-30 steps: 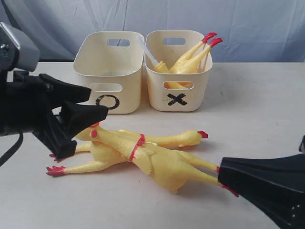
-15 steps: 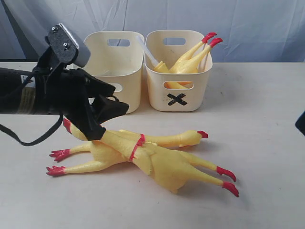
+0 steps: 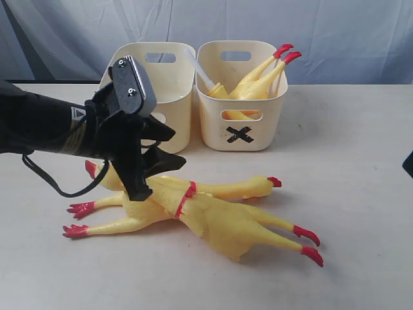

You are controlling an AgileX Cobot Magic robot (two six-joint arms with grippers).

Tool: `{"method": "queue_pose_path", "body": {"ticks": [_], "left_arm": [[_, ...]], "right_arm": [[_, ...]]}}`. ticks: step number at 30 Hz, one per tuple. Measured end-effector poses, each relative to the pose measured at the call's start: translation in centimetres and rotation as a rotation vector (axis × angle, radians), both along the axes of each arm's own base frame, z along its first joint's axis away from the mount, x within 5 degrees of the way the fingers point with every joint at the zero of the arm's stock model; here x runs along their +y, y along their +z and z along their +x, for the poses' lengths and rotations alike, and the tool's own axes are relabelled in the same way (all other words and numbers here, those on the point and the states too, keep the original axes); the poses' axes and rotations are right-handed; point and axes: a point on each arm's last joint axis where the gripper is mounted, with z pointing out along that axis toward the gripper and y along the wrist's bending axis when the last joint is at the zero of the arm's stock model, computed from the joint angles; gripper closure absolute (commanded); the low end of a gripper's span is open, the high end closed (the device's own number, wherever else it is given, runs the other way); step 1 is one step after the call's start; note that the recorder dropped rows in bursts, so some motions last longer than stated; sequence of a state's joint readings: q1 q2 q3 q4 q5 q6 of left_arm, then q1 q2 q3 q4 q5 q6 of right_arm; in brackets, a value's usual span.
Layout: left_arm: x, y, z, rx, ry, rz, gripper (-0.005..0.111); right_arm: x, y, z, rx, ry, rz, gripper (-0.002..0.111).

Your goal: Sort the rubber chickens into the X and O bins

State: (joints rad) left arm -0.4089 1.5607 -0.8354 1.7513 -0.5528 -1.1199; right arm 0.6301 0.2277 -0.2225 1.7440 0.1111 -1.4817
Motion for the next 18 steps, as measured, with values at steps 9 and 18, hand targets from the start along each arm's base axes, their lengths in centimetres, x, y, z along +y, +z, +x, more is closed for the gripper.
{"method": "queue_pose_path", "body": {"ticks": [9, 18], "left_arm": [[-0.1, -0.4, 0.3, -0.112, -0.031, 0.089, 0.054], [-1.8, -2.7, -2.5, -0.303, -0.143, 0.346, 0.054]], "right_arm": [[-0.1, 0.0, 0.1, 0.003, -0.008, 0.002, 0.109], [-0.1, 0.0, 0.1, 0.004, -0.01, 0.002, 0.109]]}}
